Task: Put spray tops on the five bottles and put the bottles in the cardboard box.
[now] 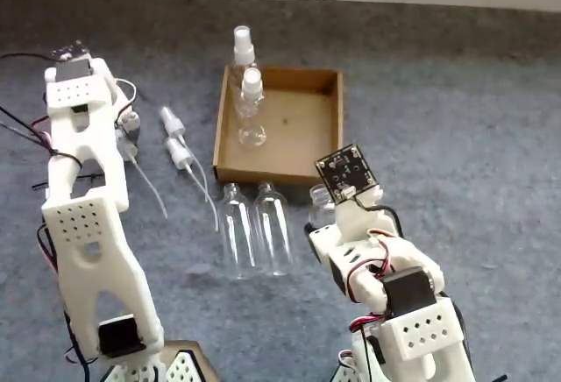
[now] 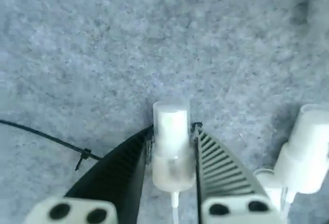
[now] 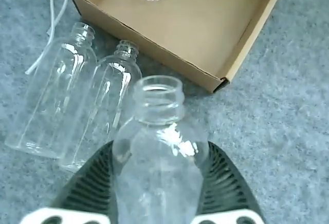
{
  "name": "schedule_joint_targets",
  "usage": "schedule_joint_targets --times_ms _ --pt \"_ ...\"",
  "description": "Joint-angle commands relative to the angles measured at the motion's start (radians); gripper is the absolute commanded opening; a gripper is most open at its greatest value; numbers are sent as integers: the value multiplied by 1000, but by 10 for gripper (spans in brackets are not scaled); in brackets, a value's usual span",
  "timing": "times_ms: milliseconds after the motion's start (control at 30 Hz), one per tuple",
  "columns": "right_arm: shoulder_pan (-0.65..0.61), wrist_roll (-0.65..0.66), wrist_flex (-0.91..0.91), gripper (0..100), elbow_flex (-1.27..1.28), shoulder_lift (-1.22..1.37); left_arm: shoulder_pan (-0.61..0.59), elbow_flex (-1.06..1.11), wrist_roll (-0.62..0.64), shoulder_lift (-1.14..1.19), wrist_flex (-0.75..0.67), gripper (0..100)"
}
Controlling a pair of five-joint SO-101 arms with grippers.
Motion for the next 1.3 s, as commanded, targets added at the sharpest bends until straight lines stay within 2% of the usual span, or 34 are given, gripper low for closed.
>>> schedule_joint_targets --times_ms 0,133,233,333,500,700,867,1000,1100,1267 --pt "-10 11 -21 4 -12 -15 -12 -171 6 -165 135 3" --pt "-10 11 -21 4 -12 -10 -13 -315 -3 -315 273 3" --pt "-10 38 -19 4 -12 -8 -13 -288 -72 -464 279 3" --pt "-10 100 -19 4 -12 -8 -10 -128 -115 -634 279 3" --pt "-56 97 -19 4 -102 -7 35 234 -180 -1000 276 3" --pt "-156 97 -19 4 -231 93 124 673 -218 -1497 55 3" --pt "-237 95 -28 4 -312 240 232 943 -276 -1776 -153 3" --pt "-351 95 -44 4 -354 269 277 993 -276 -1874 -232 3" --pt "-404 94 -128 4 -349 229 288 1001 -276 -1908 -236 4" --pt "-444 94 -266 4 -153 77 291 995 -273 -1939 -241 4"
